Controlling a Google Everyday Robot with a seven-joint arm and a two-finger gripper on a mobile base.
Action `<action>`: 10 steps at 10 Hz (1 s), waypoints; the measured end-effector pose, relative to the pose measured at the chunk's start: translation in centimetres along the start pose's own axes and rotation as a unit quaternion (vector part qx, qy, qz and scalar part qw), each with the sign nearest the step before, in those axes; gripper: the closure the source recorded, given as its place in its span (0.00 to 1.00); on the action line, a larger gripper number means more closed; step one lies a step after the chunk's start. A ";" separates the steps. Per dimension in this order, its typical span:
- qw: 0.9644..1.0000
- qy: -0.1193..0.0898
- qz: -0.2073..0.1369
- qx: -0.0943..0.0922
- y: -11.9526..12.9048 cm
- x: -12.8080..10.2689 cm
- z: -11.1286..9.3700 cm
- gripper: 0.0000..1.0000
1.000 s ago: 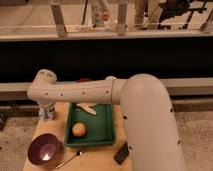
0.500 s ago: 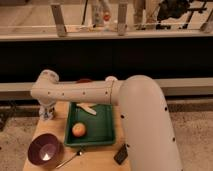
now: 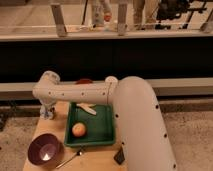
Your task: Place towel in metal cup
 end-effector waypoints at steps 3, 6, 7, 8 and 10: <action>1.000 -0.002 0.005 0.002 -0.2 1.1 0.9 0.61; 1.000 0.002 0.015 0.002 -0.5 1.6 1.2 0.32; 1.000 0.003 0.017 0.002 -0.6 1.7 1.2 0.23; 1.000 0.005 0.020 0.002 -0.7 1.8 1.3 0.20; 1.000 0.008 0.025 0.002 -0.8 1.9 1.4 0.20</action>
